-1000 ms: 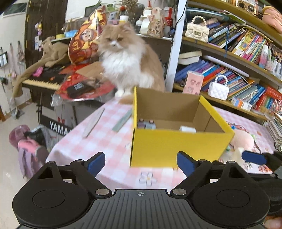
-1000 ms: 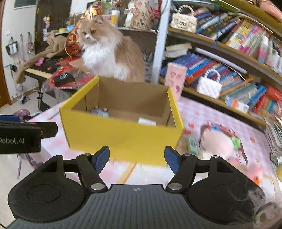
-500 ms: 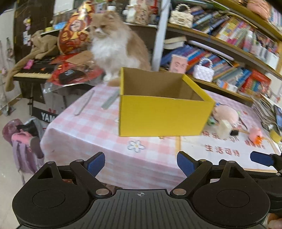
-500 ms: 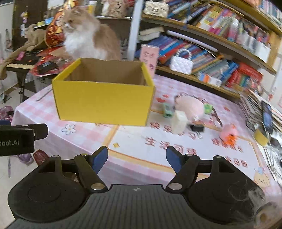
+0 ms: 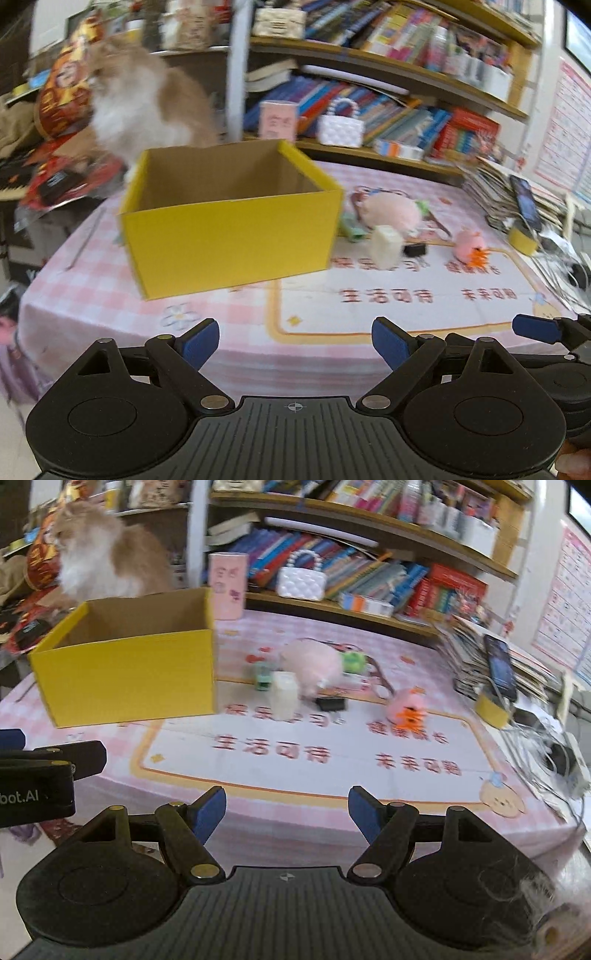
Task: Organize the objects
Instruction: 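Withdraw both open tools from the box back toward the toys, then grasp the white cube with left tool while right tool grasps the pink plush chick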
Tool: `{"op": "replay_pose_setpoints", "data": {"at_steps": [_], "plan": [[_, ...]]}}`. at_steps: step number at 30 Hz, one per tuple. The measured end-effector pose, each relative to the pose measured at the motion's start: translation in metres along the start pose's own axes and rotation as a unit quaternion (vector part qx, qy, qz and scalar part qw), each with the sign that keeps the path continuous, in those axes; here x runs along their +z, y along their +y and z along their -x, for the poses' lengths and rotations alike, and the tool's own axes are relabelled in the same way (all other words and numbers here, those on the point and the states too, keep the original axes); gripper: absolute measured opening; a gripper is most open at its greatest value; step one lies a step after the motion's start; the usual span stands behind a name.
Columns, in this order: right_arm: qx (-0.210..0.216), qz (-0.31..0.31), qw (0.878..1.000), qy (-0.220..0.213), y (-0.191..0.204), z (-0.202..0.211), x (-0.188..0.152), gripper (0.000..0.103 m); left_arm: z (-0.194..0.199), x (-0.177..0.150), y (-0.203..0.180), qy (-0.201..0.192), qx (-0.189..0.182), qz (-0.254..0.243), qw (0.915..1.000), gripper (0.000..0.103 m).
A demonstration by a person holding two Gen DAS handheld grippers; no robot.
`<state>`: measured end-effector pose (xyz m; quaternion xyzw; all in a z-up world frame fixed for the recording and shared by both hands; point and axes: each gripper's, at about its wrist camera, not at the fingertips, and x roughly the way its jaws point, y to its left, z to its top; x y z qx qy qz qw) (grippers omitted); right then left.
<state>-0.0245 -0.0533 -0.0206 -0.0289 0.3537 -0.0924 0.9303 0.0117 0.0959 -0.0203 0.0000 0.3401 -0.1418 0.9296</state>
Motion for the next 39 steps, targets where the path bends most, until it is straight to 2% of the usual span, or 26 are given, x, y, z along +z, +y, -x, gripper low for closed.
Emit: {"op": "replay_pose_setpoints", "data": {"at_steps": [9,18,24,32,38,39], "plan": [[-0.034,-0.047,0.998,0.015,-0.061,-0.023,0.004,0.071,-0.032,0.017,-0.053,0.016,-0.017,-0.036,0.9991,0.092],[-0.02,-0.056,0.998,0.023,-0.112,-0.054,0.022,0.071,-0.069,0.033,-0.097,0.036,-0.012,-0.044,0.9983,0.092],[-0.007,-0.067,0.997,0.027,-0.142,-0.079,0.035,0.071,-0.09,0.046,-0.12,0.038,0.009,-0.046,0.9982,0.092],[0.016,-0.075,0.997,0.025,-0.176,-0.117,0.052,0.071,-0.122,0.063,-0.137,0.038,0.038,-0.011,0.9985,0.092],[0.034,-0.069,0.997,0.028,-0.194,-0.14,0.063,0.071,-0.156,0.075,-0.154,0.019,0.099,-0.002,0.9949,0.09],[0.037,-0.067,0.997,0.028,-0.195,-0.143,0.064,0.071,-0.163,0.077,-0.155,0.022,0.105,0.001,0.9943,0.085]]}}
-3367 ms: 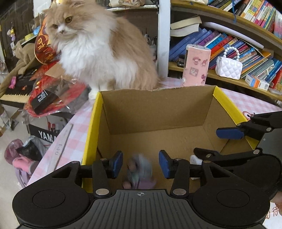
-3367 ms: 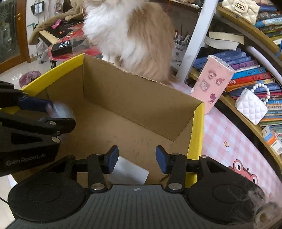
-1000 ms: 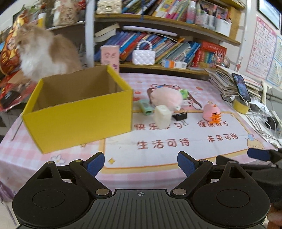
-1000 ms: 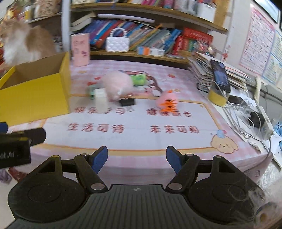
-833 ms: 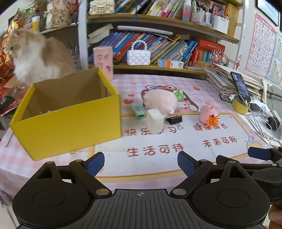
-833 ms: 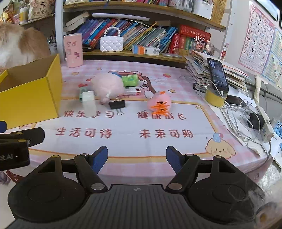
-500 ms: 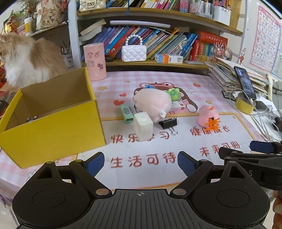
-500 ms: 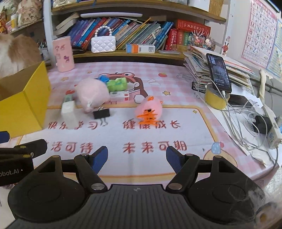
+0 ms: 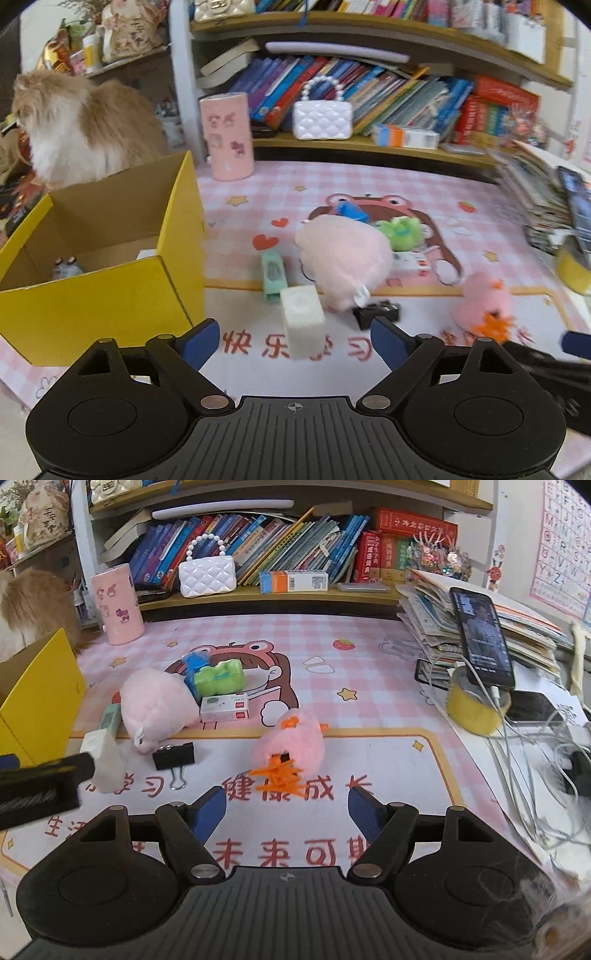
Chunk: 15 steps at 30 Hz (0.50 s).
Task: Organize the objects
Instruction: 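Grasp the white cube with left tool while right tool grasps the pink plush chick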
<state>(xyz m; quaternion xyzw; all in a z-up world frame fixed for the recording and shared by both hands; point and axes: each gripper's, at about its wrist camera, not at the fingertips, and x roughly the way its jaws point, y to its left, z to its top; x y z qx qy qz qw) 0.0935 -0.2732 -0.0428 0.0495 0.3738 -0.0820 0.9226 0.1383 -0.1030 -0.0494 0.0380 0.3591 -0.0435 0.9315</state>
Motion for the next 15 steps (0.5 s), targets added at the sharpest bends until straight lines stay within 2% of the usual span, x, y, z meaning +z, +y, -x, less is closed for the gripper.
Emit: {"op": "replay_pose_setpoints", "data": {"at_steps": [1,3,5,10,15], "plan": [[0.003,0.003,1.0,0.001,-0.002,-0.003,0.001,0.071,-0.007,0.002,-0.002,0.007,0.002,0.0,1.0,0.077],[0.007,0.007,1.0,0.003,-0.004,-0.01,0.004,0.071,-0.022,0.005,-0.005,0.022,0.006,-0.004,0.9997,0.067],[0.012,0.011,1.0,0.005,-0.006,-0.017,0.007,0.071,-0.033,0.005,-0.008,0.03,0.014,-0.011,0.9994,0.064],[0.028,0.006,1.0,0.01,-0.012,-0.036,0.018,0.071,-0.06,0.004,-0.01,0.056,0.031,-0.009,0.9979,0.043],[0.025,0.005,0.999,0.023,-0.014,-0.063,0.031,0.072,-0.07,0.004,-0.008,0.065,0.01,0.011,0.9978,0.028]]}}
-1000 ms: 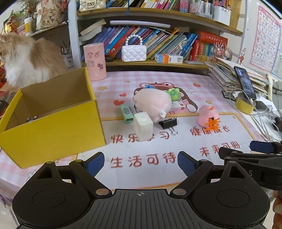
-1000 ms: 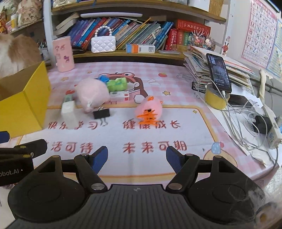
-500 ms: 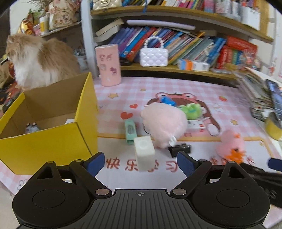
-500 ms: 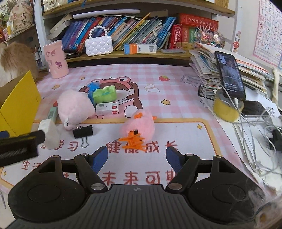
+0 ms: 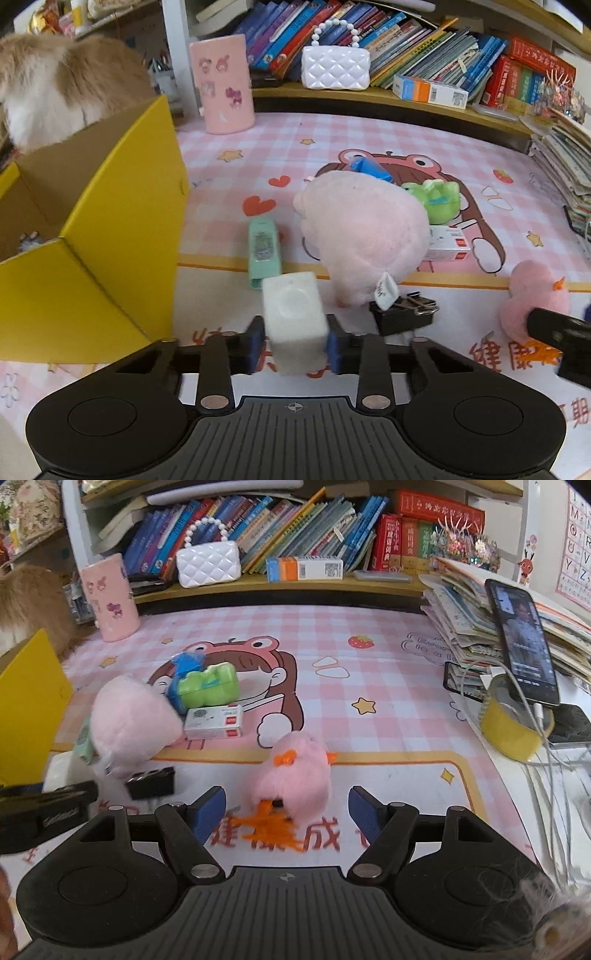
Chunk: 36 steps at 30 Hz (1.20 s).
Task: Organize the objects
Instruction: 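Grasp the white cube with left tool while right tool grasps the pink plush chick, then carry the white cube in left tool while right tool carries the chick to the box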
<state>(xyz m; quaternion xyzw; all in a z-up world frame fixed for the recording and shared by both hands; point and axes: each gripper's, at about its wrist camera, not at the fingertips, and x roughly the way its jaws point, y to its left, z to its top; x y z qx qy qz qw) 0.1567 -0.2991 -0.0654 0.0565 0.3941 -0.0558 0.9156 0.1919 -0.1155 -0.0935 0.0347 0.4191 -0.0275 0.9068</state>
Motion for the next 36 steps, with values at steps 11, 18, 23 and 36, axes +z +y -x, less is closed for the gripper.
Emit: {"op": "replay_pose_setpoints", "data": {"at_steps": [11,18,23,36], "plan": [[0.038,-0.031,0.998,0.031,-0.012,-0.039,0.012,0.055,0.027,0.005,0.011,0.001,-0.018,0.041,0.999,0.025],[0.05,-0.03,0.998,0.015,-0.01,-0.01,0.004,0.055,0.055,0.001,0.014,-0.011,-0.038,0.05,0.998,0.025],[0.064,-0.02,0.998,0.001,-0.002,0.018,-0.002,0.055,0.075,-0.007,0.019,-0.015,-0.052,0.057,0.9969,0.025],[0.101,0.04,0.994,-0.01,0.053,0.073,-0.03,0.055,0.113,-0.037,0.059,-0.031,-0.068,0.082,0.9938,0.025]]}}
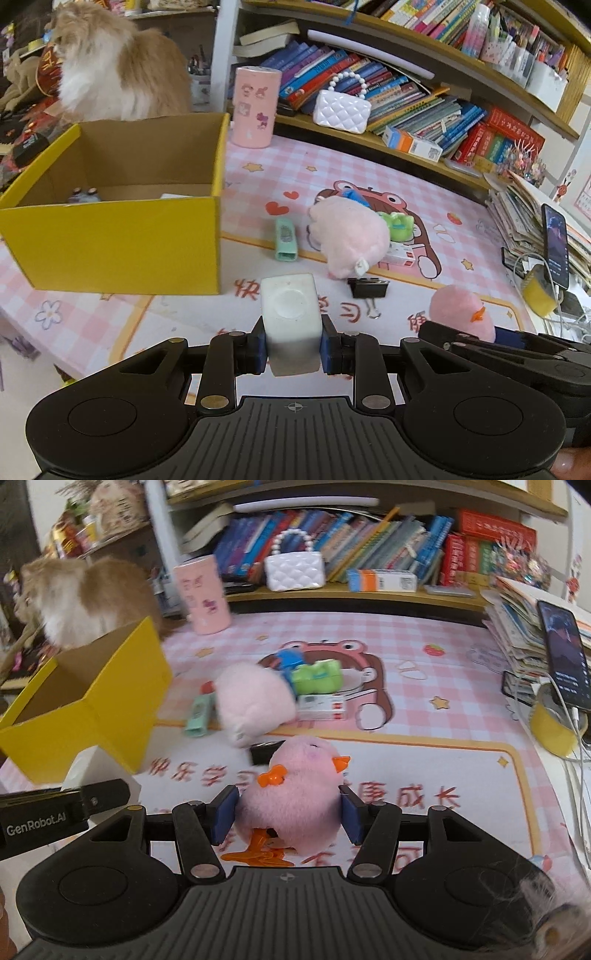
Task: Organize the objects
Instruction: 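Carry the white cube in left tool while right tool carries the chick to the box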
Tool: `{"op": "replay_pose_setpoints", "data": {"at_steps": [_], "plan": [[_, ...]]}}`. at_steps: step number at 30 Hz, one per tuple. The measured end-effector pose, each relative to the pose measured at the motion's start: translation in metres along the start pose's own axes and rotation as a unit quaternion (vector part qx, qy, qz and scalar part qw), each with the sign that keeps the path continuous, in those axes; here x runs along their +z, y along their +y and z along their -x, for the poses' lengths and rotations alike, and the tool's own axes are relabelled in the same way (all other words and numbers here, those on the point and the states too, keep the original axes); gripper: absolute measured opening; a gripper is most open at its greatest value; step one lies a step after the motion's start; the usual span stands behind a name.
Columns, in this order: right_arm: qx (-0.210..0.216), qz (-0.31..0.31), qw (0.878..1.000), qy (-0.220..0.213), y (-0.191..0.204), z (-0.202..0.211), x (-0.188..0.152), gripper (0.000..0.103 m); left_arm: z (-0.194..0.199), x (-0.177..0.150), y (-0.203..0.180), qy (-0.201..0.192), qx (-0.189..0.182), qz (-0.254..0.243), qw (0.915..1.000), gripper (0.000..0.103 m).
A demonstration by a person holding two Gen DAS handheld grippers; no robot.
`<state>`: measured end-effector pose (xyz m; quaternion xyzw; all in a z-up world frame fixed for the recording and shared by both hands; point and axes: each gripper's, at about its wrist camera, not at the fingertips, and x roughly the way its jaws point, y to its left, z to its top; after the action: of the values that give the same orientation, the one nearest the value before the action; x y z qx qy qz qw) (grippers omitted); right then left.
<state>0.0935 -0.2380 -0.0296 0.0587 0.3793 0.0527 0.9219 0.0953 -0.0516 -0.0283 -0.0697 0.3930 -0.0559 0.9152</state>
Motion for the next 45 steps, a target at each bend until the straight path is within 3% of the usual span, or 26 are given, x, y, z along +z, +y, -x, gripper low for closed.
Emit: {"op": "replay_pose_setpoints", "data": {"at_steps": [13,28,37,45], "plan": [[0.006,0.028,1.0,0.003,0.098,0.019,-0.027,0.055,0.047,-0.022,0.092,-0.007,0.008,0.012,0.9999,0.025],[0.041,0.052,0.998,0.011,0.21,0.026,-0.063,0.055,0.097,-0.043,0.18,-0.029,0.028,0.004,0.9992,0.025],[0.042,0.061,0.997,-0.002,0.249,0.031,-0.068,0.055,0.114,-0.048,0.215,-0.044,0.03,0.011,0.9985,0.025],[0.029,0.059,0.998,-0.004,0.258,0.034,-0.067,0.055,0.116,-0.041,0.227,-0.058,0.022,0.017,0.998,0.025]]}}
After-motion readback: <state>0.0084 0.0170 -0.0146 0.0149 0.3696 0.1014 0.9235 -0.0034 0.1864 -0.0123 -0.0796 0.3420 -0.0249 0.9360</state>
